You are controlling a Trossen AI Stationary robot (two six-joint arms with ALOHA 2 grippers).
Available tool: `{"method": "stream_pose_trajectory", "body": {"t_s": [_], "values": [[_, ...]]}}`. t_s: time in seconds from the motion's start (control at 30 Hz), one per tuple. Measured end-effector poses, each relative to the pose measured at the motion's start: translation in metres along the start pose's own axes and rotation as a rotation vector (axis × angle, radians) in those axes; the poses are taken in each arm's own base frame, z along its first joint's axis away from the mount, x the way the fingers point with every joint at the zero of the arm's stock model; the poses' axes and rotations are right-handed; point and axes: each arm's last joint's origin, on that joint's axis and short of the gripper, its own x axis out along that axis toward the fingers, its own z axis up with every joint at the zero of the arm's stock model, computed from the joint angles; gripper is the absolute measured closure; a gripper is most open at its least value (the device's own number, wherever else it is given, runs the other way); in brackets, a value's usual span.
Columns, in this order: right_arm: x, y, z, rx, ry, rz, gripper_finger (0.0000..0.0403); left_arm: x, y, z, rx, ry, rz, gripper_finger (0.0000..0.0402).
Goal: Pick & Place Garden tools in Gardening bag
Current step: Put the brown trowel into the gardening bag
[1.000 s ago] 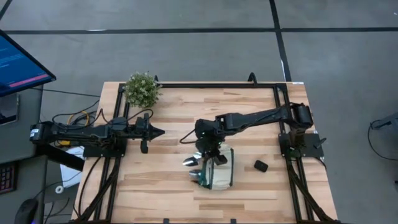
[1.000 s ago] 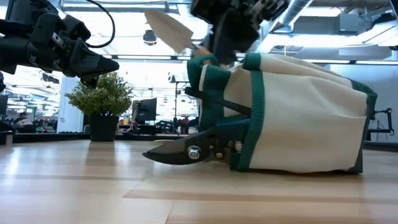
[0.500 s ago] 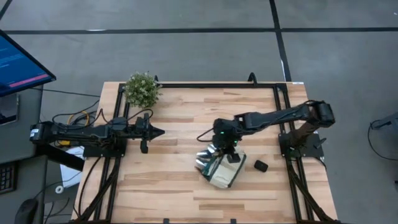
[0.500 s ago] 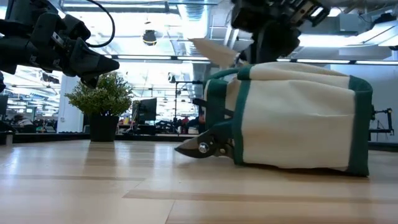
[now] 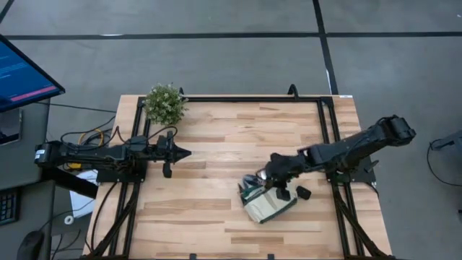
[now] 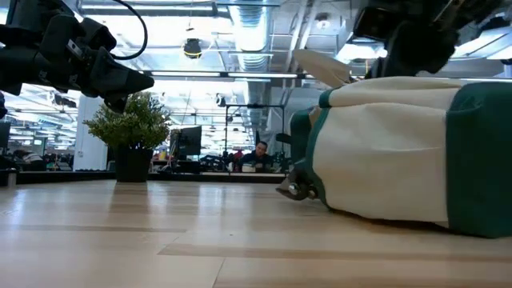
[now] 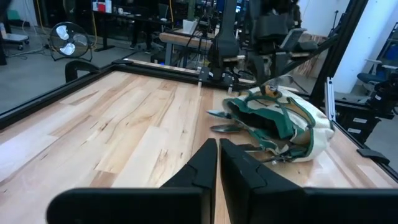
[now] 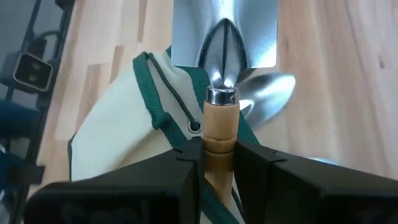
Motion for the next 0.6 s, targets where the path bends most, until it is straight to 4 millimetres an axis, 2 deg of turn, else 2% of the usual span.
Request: {"method": "stream_pose_trajectory", "body": {"t_s": [0.13,0.3,0.6], "values": [[0.006,0.018,-0.013,0.024,-0.019,-0.024,0.0351,0.0,0.0,0.0,0.0,-0.002,0.0,0.0384],[0.004,0.036,-0.019,0.053,-0.041,-0.009,0.0351,0.0,0.0,0.0,0.0,-0.004,-0.001,0.0384],[-0.018,0.044,-0.015,0.237,-0.058,0.142,0.0351,0.0,0.0,0.001,0.0,-0.005,-0.001,0.0384]]}}
